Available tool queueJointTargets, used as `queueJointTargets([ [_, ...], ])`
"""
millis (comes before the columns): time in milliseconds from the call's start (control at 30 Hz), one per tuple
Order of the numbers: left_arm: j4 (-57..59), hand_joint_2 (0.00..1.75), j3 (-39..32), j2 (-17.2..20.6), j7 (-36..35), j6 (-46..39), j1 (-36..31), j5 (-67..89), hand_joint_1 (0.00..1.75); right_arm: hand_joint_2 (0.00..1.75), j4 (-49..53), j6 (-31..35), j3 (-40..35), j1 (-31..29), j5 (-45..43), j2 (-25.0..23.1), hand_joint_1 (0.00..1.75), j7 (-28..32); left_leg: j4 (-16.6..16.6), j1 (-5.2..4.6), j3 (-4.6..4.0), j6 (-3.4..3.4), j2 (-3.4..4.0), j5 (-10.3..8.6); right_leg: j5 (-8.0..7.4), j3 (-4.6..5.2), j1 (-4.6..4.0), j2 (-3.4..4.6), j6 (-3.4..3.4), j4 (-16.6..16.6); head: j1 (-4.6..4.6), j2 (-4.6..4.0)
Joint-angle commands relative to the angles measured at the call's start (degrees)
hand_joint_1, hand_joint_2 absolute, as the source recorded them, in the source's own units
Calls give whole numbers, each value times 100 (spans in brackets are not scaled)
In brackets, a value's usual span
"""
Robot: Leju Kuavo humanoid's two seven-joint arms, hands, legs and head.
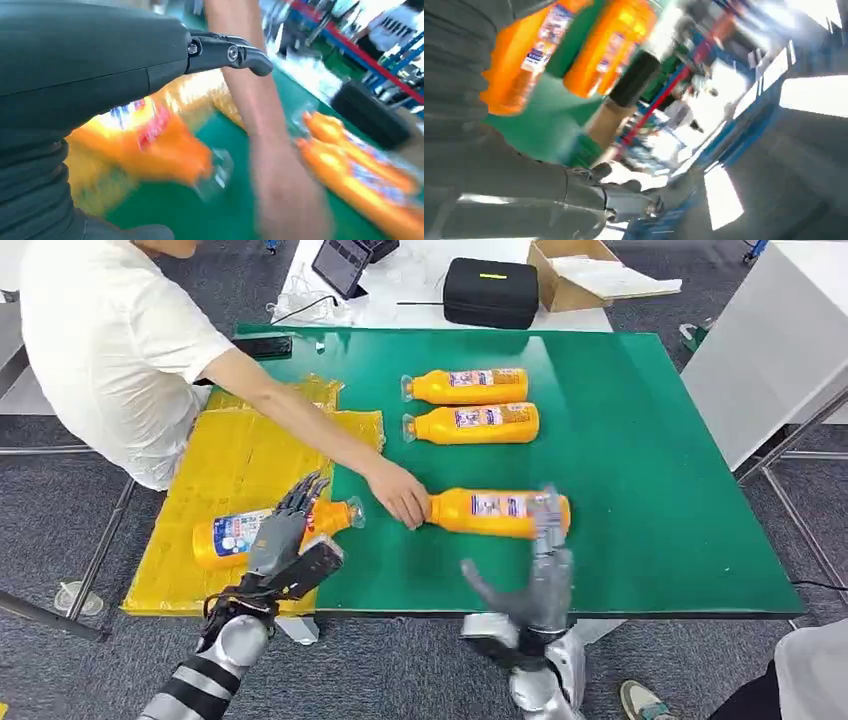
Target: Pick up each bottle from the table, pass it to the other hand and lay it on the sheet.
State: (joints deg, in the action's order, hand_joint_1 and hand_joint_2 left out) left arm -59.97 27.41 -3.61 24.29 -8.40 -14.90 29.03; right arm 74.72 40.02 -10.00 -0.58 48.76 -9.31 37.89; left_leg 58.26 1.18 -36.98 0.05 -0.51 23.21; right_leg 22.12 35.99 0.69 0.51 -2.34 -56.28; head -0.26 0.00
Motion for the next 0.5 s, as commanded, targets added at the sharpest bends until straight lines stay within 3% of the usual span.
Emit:
queueJointTargets([
  [33,-341,175,235,-837,-380,41,849,-1480,0,175,-1431,-2,1948,-609,2261,188,0,-369,-7,-9,8,13,-26,-2,13,-22,7,-24,-8,7,4,0],
  [100,-310,175,376,-820,-326,-127,886,-1678,0,175,-1323,-2,1967,-624,2488,324,0,-646,-5,-10,17,22,-29,5,23,-37,10,-24,-16,11,4,0],
  [200,-400,175,585,-699,-321,-438,944,-1884,0,175,-1914,-2,1258,-783,2613,945,0,-1605,-4,-16,14,21,-30,7,22,-35,12,-25,-13,8,4,0],
  [500,-418,175,609,-676,-336,-492,941,-1884,0,175,-2109,-2,1105,-846,2392,1054,0,-1696,-2,-11,27,24,-5,18,23,-39,6,-3,-8,6,2,0],
])
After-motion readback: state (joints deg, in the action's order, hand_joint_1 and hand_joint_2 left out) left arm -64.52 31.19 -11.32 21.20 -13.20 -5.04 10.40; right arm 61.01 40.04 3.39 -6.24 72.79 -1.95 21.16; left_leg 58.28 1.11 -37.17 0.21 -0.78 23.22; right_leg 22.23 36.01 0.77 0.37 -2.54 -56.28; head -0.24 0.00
